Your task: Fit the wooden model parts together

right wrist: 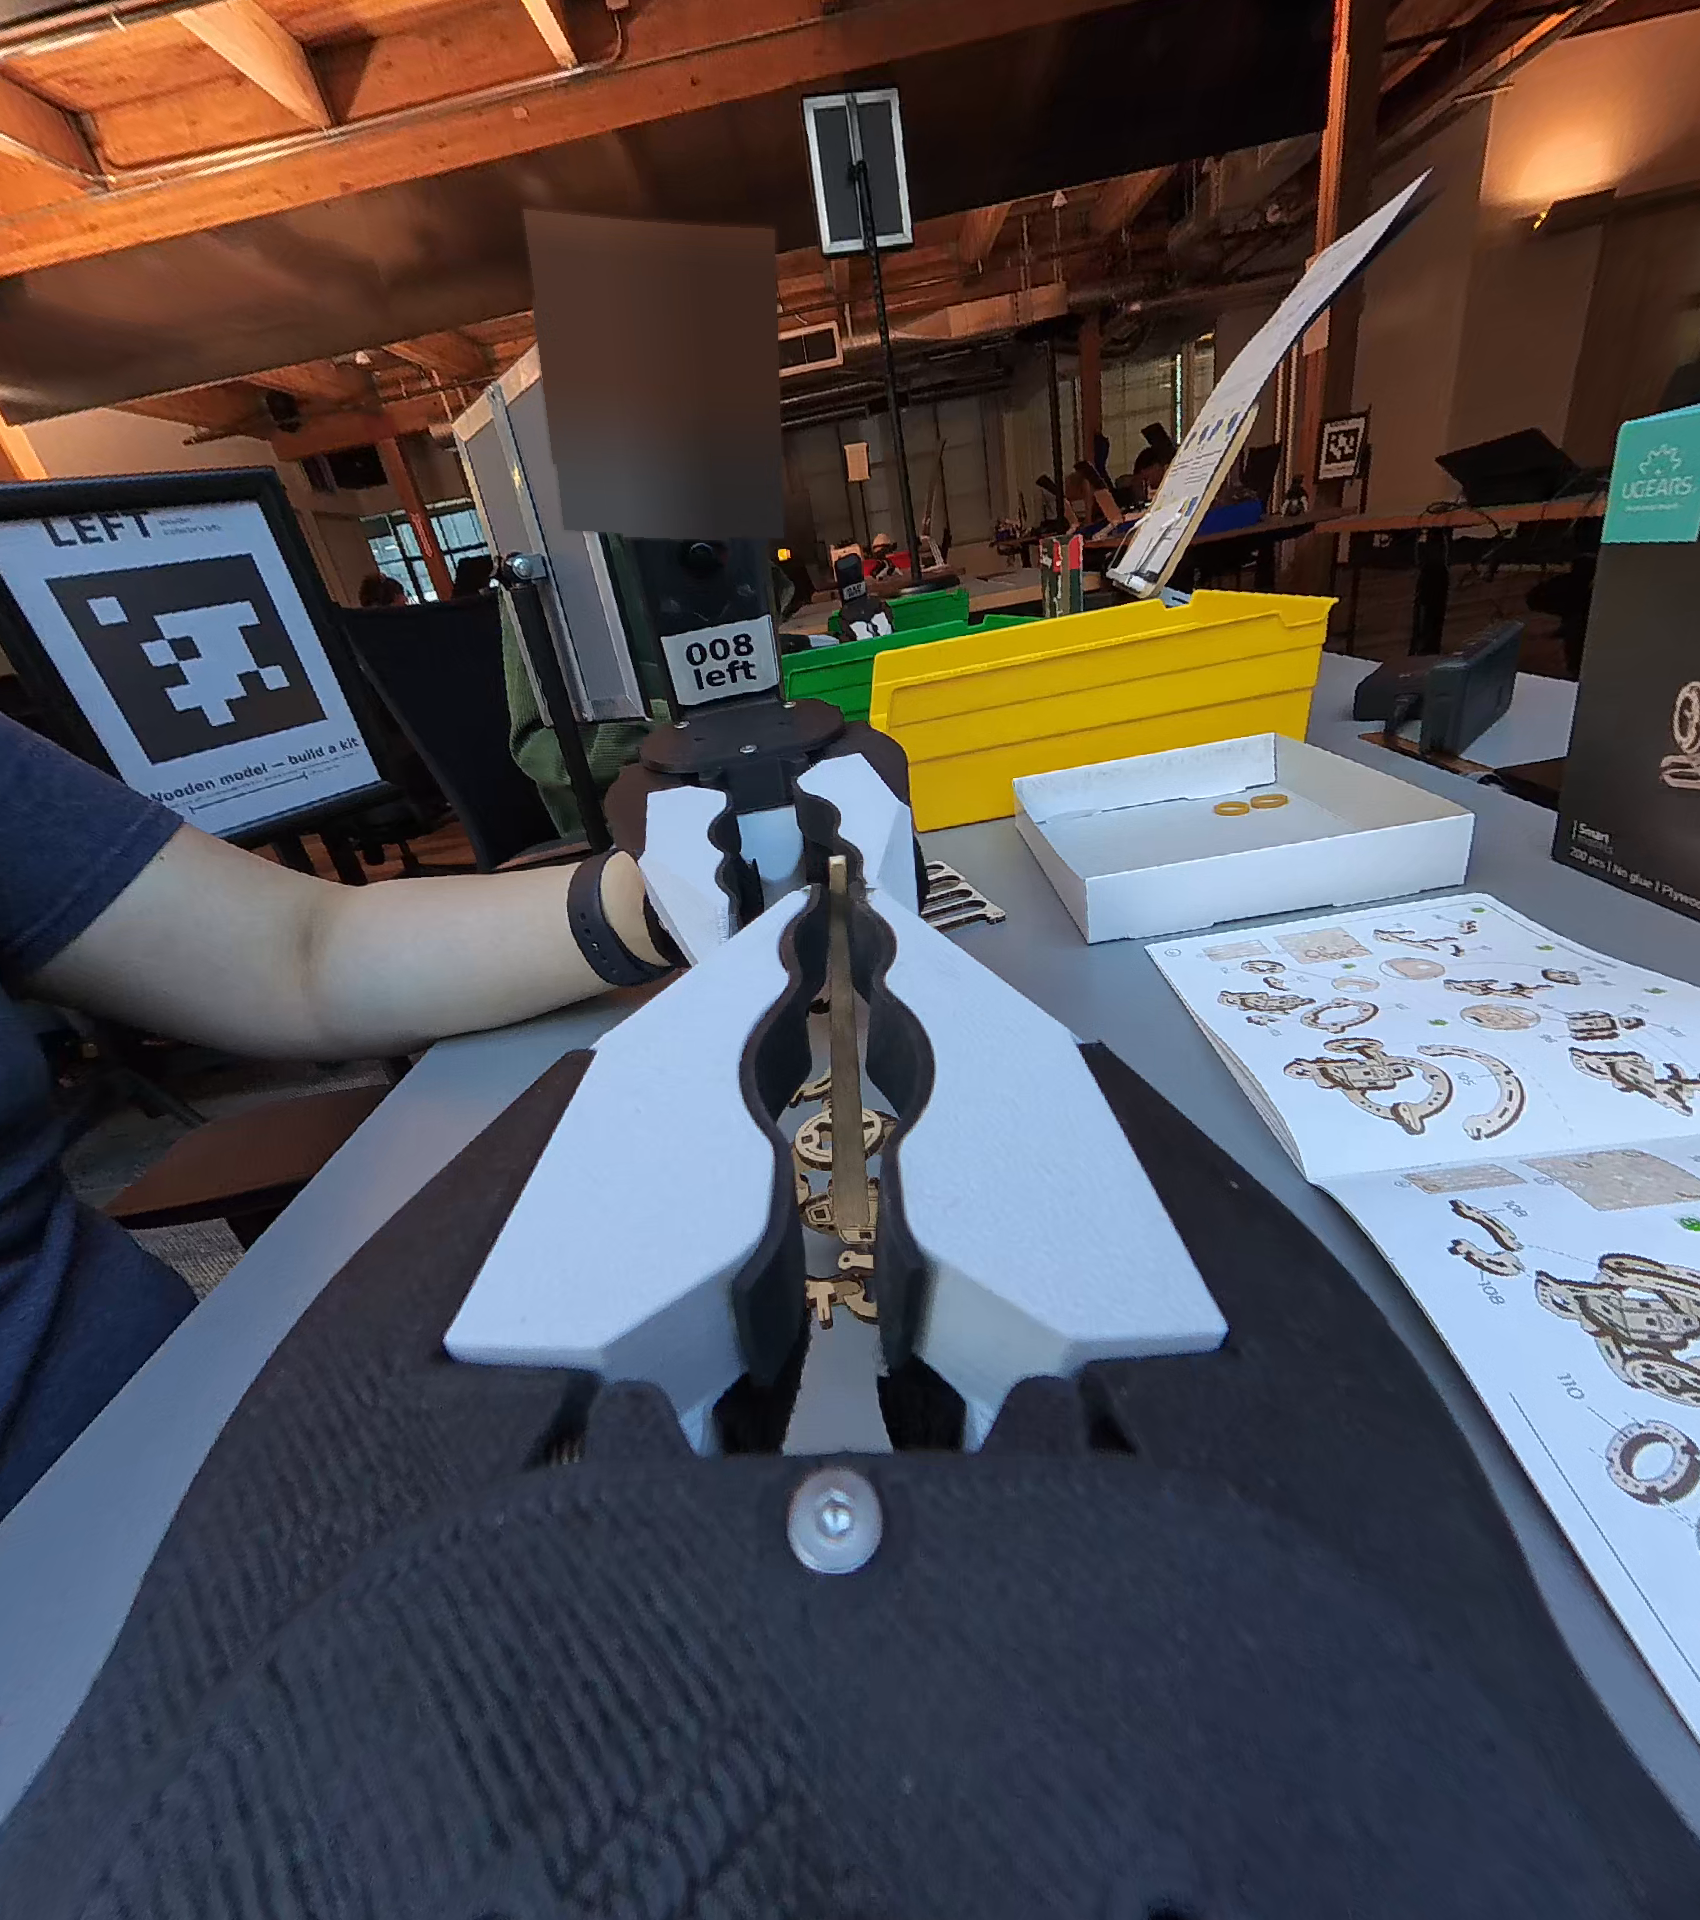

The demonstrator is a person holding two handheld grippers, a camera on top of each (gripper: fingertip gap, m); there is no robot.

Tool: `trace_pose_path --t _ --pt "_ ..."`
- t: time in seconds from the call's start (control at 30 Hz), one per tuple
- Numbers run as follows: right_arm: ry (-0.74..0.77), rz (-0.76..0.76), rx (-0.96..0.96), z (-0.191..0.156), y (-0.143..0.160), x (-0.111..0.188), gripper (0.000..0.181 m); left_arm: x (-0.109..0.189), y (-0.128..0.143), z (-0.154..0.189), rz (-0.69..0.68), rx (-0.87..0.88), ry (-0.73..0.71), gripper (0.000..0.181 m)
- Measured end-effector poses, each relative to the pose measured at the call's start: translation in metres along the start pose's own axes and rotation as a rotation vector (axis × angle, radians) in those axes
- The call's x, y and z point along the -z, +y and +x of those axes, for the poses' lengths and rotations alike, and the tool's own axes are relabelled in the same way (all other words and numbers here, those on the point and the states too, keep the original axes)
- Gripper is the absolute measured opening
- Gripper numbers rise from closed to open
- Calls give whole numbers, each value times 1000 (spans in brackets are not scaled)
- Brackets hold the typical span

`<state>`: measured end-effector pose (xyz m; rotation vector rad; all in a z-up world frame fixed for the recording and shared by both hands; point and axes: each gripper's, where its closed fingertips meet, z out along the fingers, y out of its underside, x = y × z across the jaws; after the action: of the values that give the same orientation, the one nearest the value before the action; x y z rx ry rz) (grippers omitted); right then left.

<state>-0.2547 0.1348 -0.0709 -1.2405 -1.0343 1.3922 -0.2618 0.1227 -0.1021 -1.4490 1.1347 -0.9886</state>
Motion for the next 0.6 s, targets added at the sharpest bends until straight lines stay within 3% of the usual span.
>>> trace_pose_path --t 0.6 --pt "-2 16 -10 0 4 0 1 -3 2 2 -2 4 6 32"
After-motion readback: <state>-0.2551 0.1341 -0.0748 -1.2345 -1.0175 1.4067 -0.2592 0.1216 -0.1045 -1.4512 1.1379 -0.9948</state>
